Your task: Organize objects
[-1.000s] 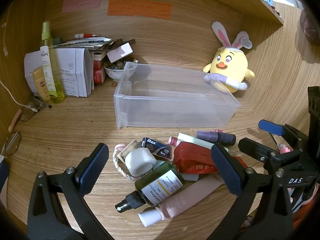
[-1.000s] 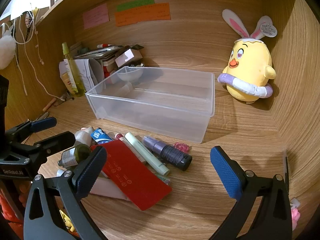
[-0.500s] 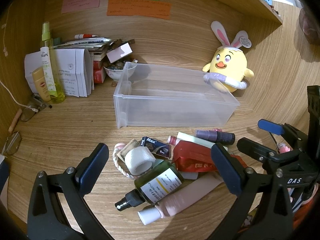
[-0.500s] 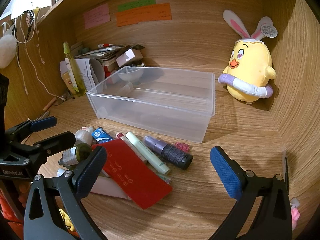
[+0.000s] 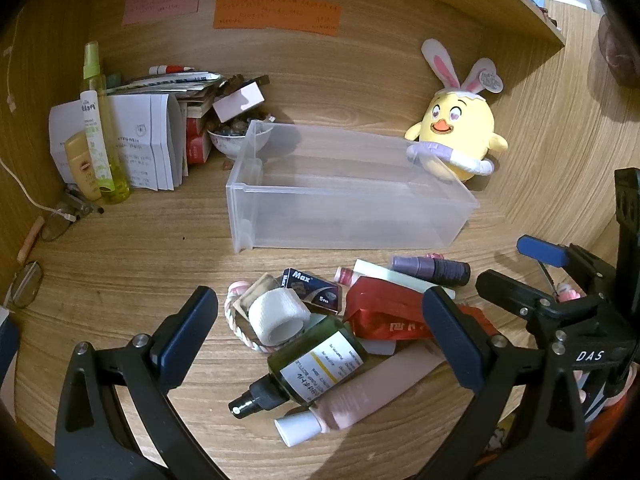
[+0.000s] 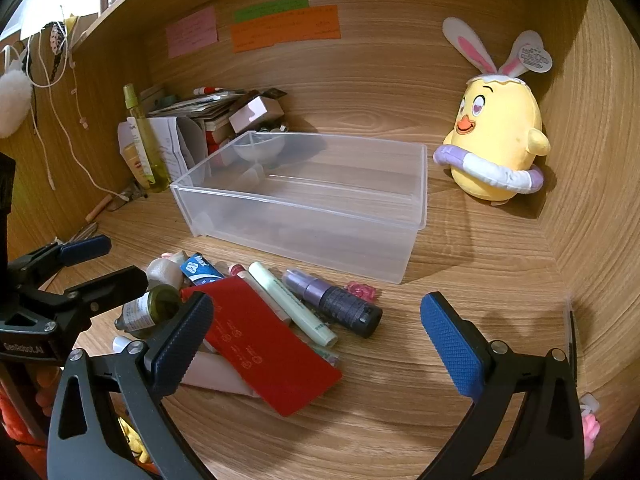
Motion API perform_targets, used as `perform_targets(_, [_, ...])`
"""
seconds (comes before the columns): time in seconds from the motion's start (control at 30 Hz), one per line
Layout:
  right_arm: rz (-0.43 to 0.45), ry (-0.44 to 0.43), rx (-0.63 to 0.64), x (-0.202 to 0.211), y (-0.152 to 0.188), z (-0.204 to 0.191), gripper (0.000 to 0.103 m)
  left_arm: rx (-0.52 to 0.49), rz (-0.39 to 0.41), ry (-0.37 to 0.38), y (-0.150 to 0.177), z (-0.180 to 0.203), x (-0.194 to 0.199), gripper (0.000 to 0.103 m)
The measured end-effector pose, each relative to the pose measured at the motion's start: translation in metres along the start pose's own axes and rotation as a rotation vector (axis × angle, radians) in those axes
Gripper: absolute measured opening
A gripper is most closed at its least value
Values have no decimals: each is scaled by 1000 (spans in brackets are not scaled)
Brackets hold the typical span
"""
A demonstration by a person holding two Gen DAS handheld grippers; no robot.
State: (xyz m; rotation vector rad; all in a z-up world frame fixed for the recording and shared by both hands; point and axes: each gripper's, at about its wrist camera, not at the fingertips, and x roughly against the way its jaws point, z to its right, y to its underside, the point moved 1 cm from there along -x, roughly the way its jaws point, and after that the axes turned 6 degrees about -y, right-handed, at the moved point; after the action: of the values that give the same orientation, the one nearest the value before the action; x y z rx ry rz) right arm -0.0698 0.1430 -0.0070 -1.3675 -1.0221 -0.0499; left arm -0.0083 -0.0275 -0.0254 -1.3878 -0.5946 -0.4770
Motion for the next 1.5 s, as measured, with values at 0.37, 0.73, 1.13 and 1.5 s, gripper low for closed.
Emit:
perform_targets(0.37, [-21,31,-35,-8,0,17,103,22,-58,-42,10,-24,-7,103])
perform_targets(0.73, [-86,63,-130,-34,6,43,103,51,-153,10,32,-27,-27,103])
perform_targets(1.13, [-128,45,-183,-61,3,48,99,23,-171,58,37,-15,-43,103])
perform_targets(1.5, [-195,-16,-177,-74,6,42,61,41,-131,69,37,-20,-41,99])
